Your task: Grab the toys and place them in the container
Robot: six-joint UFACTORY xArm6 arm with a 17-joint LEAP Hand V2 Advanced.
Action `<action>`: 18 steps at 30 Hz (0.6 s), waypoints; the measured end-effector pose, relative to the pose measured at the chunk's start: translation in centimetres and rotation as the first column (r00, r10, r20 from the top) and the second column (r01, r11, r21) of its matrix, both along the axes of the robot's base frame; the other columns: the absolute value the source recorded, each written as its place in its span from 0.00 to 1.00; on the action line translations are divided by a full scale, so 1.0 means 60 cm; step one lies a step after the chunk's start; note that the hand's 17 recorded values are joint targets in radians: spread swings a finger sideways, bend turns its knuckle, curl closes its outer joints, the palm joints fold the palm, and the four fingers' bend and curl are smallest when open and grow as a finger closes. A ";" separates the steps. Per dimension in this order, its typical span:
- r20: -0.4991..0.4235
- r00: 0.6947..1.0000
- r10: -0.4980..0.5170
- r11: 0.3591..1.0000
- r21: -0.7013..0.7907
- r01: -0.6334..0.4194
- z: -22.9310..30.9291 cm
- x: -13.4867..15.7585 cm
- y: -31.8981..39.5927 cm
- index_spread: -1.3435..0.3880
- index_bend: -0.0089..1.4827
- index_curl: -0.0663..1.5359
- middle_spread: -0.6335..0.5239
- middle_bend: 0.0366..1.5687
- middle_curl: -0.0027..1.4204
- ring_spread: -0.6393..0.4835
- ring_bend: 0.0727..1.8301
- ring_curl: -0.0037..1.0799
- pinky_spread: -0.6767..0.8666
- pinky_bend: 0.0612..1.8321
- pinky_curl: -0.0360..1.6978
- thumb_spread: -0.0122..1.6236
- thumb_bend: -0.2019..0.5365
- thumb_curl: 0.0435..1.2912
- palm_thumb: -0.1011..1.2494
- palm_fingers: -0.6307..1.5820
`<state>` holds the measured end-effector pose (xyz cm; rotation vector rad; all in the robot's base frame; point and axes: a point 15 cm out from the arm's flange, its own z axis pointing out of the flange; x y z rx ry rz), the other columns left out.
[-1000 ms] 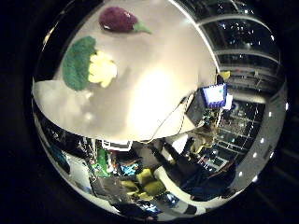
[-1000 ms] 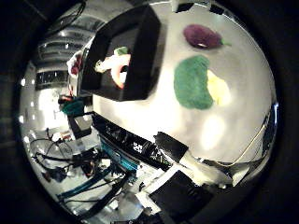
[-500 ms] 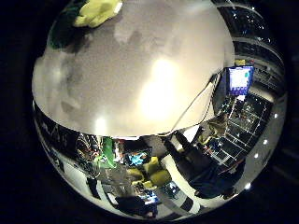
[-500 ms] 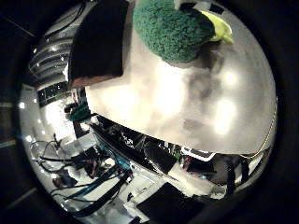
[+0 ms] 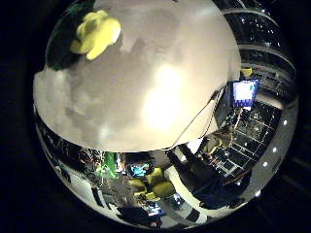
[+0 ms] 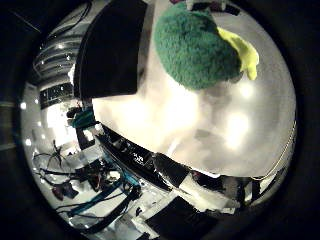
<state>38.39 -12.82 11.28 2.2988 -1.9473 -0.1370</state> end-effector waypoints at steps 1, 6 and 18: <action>0.002 1.000 0.003 1.000 -0.001 -0.003 0.001 0.002 0.001 0.60 0.10 0.21 0.60 0.11 0.23 0.73 0.08 0.25 0.70 0.15 0.21 0.59 0.23 0.20 0.44 0.34; 0.035 0.999 0.021 1.000 -0.008 -0.020 0.019 0.037 0.006 0.59 0.09 0.19 0.60 0.10 0.23 0.73 0.11 0.26 0.70 0.19 0.22 0.59 0.24 0.20 0.45 0.31; 0.003 0.996 0.086 0.996 0.002 -0.086 -0.033 0.106 0.072 0.58 0.11 0.19 0.60 0.11 0.23 0.72 0.12 0.26 0.70 0.21 0.21 0.59 0.24 0.21 0.47 0.30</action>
